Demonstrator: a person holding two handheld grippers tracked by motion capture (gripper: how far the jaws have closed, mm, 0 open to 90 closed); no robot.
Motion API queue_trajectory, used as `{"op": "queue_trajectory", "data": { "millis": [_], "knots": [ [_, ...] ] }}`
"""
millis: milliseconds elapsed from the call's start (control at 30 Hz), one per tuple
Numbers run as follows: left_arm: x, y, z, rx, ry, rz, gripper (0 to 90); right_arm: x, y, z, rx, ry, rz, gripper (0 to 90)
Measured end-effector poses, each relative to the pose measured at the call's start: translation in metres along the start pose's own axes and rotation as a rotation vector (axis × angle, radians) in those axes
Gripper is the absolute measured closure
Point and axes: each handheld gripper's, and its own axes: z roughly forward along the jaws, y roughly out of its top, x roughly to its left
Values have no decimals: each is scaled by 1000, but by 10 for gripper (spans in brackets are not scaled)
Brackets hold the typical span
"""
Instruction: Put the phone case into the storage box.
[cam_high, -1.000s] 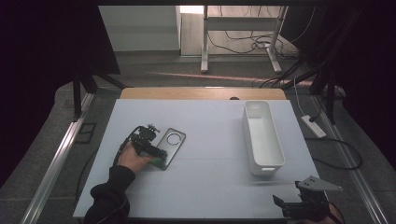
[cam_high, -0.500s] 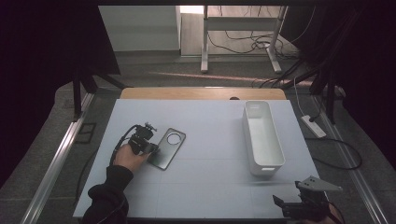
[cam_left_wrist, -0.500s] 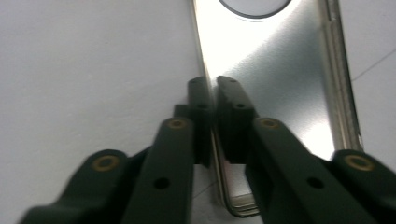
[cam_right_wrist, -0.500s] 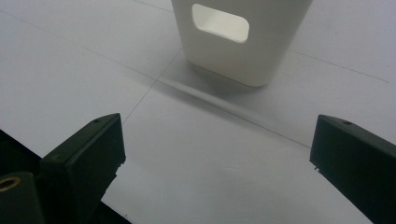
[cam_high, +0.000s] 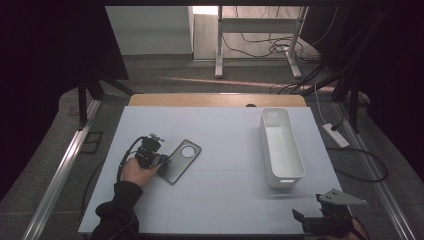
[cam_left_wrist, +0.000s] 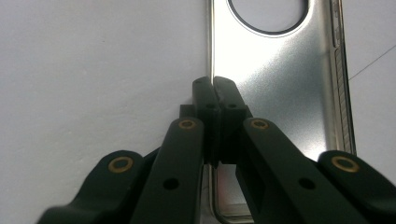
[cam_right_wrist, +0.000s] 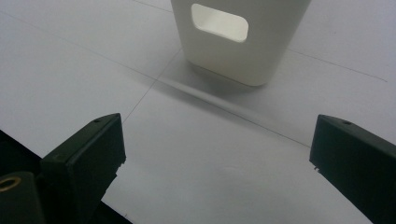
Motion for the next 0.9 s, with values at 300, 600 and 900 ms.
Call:
{"op": "queue_trajectory", "data": {
  "millis": [300, 600, 900],
  "knots": [
    [3, -12, -4, -96, -25, -7, 891, 0, 0, 0, 0, 3, 2, 30],
    [-7, -24, -18, -210, -38, -8, 890, 0, 1, 1, -2, 6, -6, 31],
    [-22, -34, -32, -291, -58, 5, 890, -1, 2, 1, -5, 17, 4, 14]
  ]
}}
